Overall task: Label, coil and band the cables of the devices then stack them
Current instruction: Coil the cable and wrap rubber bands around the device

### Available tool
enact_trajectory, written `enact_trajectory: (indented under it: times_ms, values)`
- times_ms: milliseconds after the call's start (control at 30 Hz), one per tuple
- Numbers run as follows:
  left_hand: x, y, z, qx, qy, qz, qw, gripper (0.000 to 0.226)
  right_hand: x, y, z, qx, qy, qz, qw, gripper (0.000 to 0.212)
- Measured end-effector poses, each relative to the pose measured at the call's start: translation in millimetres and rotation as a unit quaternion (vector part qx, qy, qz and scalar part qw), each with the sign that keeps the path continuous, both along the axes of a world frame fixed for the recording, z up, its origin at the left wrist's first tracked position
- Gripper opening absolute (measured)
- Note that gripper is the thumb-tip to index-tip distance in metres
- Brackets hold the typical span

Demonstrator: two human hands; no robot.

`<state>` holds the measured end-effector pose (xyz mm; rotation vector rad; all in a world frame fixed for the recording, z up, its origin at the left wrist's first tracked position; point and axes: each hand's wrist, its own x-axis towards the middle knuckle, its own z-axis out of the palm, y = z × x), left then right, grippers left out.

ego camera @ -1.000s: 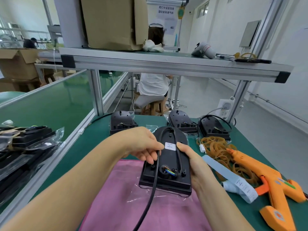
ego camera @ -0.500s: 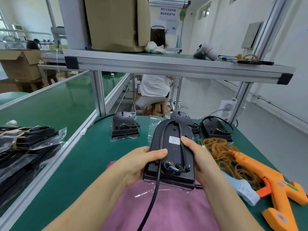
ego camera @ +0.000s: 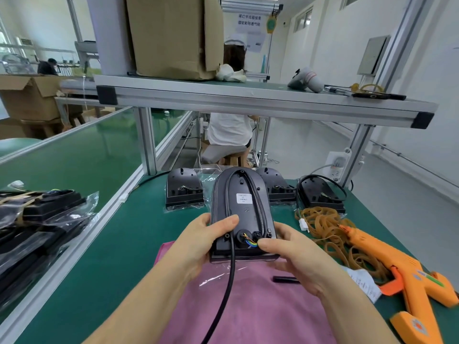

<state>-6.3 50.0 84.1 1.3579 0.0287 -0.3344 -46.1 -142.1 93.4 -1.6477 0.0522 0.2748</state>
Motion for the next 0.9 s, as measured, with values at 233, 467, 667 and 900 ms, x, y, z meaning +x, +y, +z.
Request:
enact_trajectory:
  times_ms: [233, 467, 667, 900]
  values:
    - [0, -1, 2, 0.008, -0.009, 0.009, 1.000, 0.118, 2, 1, -4, 0.046, -0.007, -0.014, 0.999, 0.065]
    - [2, -1, 2, -0.007, -0.019, 0.003, 1.000, 0.091, 3, 0, -2, 0.113, 0.002, -0.012, 0.994, 0.065]
    - [1, -2, 2, -0.023, 0.002, 0.003, 1.000, 0.081, 5, -6, 3, 0.054, 0.005, 0.008, 0.998, 0.062]
    - [0, -1, 0, -0.041, -0.035, -0.008, 0.999, 0.060, 7, -4, 1, 0.056, 0.012, 0.003, 0.998, 0.052]
